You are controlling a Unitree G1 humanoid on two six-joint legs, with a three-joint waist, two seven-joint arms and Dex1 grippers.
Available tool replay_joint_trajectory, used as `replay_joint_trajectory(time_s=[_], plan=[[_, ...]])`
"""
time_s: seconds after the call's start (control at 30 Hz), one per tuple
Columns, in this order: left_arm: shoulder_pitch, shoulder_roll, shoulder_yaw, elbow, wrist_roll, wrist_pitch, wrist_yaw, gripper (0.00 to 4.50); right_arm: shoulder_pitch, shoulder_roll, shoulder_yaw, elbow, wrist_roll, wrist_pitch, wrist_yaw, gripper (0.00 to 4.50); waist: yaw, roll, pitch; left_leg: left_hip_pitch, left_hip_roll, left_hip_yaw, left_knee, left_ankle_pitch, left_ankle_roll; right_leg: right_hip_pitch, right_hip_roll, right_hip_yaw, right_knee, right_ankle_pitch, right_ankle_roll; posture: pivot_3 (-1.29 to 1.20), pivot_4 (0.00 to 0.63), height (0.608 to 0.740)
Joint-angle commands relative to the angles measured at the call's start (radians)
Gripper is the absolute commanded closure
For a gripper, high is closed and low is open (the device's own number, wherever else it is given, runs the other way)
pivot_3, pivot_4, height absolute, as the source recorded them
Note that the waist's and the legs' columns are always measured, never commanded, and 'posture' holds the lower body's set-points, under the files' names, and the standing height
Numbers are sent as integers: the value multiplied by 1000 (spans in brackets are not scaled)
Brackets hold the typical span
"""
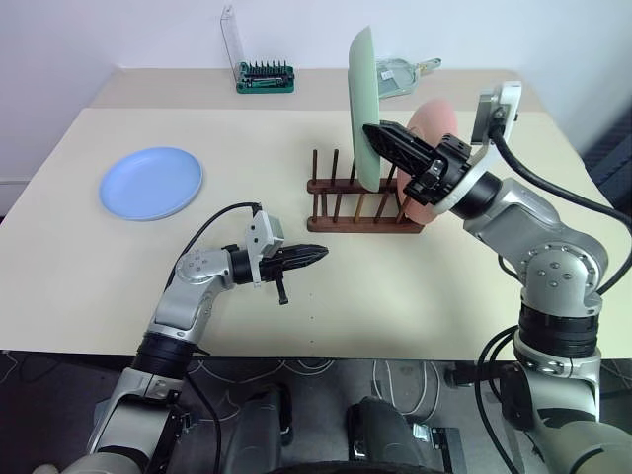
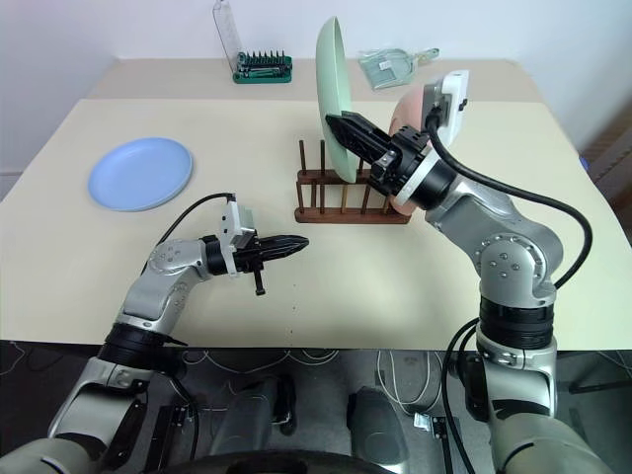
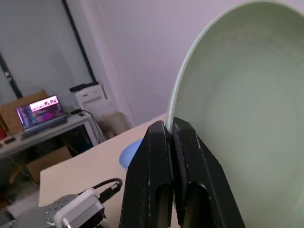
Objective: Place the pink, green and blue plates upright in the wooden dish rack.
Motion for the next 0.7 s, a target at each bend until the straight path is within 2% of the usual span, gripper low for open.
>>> replay_joint_trajectory(time_s=[0.03, 0.33, 0.7], plan=[[-9, 4, 10, -33, -7, -6, 2, 4500, -12, 12, -20, 17, 10, -10, 10, 4459, 0, 0, 0, 0, 0, 0, 0, 0, 0, 0, 0, 0, 0, 0, 0, 0, 150, 732], [-6, 3, 10, -28, -6, -15, 2, 4500, -3, 16, -32, 89, -10, -24, 39, 4459, 0, 0, 0, 0, 0, 0, 0, 0, 0, 0, 0, 0, 0, 0, 0, 0, 150, 732], [-12, 1, 3, -76, -11, 20, 20, 4500, 1, 35, -89, 148, 51, 30, 13, 4459, 0, 0, 0, 0, 0, 0, -1, 0, 0, -1, 0, 0, 0, 0, 0, 0, 150, 732]])
